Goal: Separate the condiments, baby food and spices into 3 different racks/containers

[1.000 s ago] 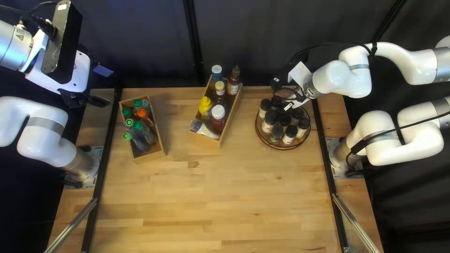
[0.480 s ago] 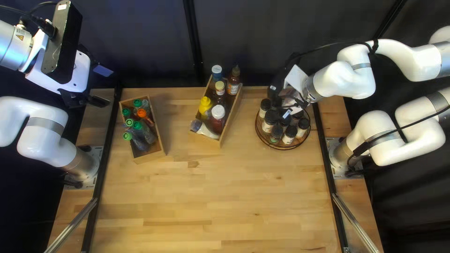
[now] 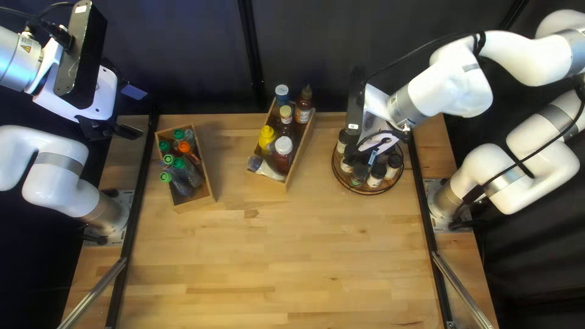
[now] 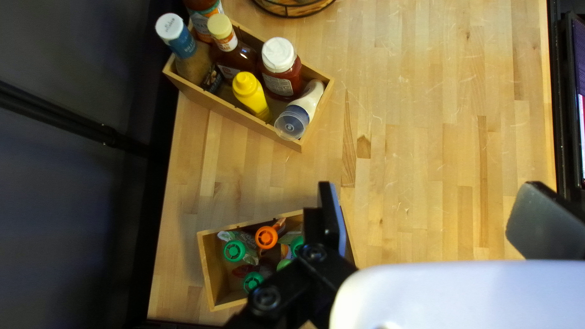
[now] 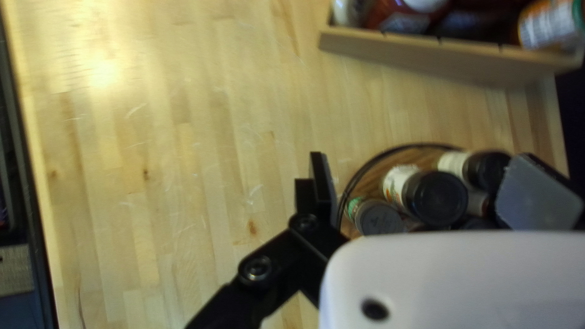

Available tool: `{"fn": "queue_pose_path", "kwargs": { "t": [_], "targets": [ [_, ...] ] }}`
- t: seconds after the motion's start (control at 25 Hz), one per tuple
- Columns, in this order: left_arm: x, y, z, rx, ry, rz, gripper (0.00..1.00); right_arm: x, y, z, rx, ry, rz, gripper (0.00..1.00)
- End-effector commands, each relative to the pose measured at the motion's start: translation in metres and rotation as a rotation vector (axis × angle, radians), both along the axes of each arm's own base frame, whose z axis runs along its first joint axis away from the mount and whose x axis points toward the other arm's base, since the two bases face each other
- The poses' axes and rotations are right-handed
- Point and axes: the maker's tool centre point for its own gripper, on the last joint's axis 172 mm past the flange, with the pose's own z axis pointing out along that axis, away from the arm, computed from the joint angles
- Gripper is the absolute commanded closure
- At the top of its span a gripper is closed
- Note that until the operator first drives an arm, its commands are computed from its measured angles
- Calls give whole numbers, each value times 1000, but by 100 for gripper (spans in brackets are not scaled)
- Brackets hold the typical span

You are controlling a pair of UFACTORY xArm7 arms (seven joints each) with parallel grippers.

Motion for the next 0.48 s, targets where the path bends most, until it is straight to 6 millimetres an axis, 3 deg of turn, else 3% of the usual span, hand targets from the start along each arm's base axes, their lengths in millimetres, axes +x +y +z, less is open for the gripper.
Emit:
{"fn": "queue_pose_path", "kwargs": {
  "t": [0.04, 0.48],
  "targets": [
    [0, 0, 0, 0, 0, 0, 0, -7, -1, 39, -21, -37, 50, 0],
    [0, 0, 0, 0, 0, 0, 0, -61, -3, 124, -6, -51, 49, 0]
  ]
}}
